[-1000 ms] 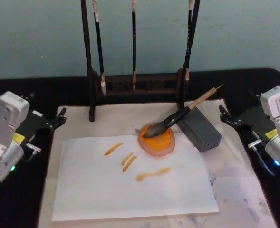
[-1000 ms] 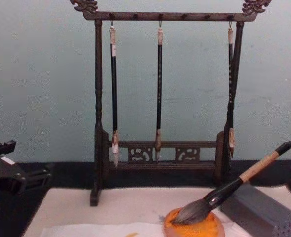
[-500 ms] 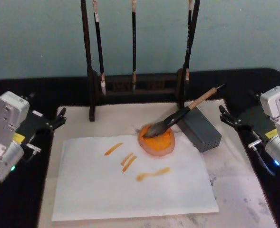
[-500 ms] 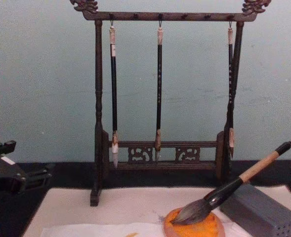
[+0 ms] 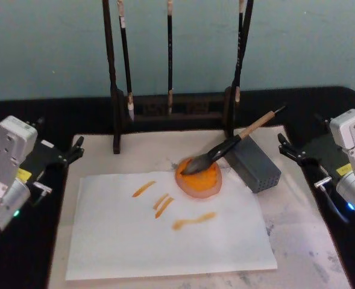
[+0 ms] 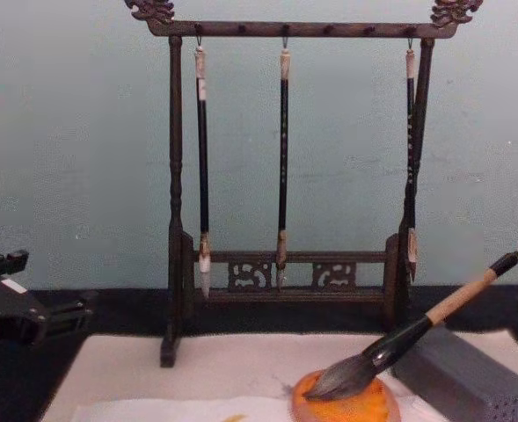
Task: Pick up the brush from the inkstone, write on the paper, then place the brush back to its original position.
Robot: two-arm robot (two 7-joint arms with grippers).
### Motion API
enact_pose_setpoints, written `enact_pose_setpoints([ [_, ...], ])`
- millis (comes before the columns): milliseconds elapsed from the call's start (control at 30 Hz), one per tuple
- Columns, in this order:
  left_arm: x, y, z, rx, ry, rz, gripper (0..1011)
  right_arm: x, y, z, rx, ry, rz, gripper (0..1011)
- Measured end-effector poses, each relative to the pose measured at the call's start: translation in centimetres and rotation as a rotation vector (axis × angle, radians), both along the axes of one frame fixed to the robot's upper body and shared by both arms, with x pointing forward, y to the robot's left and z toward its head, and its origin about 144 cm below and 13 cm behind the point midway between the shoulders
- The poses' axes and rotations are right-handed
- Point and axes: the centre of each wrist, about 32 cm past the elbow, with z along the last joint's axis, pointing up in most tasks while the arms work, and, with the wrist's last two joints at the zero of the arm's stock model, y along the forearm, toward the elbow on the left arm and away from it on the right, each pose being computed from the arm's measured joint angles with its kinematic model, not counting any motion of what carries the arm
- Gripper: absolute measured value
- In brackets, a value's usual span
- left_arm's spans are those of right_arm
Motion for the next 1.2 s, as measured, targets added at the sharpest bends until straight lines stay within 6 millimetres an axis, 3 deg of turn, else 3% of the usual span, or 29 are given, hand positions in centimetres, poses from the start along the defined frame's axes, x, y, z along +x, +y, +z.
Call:
enact_pose_setpoints([
  [1200,0.0,0.0,0.0,0.0,0.0,0.0,1001,0.0,0.0,0.0,0.0,0.0,0.0,1000],
])
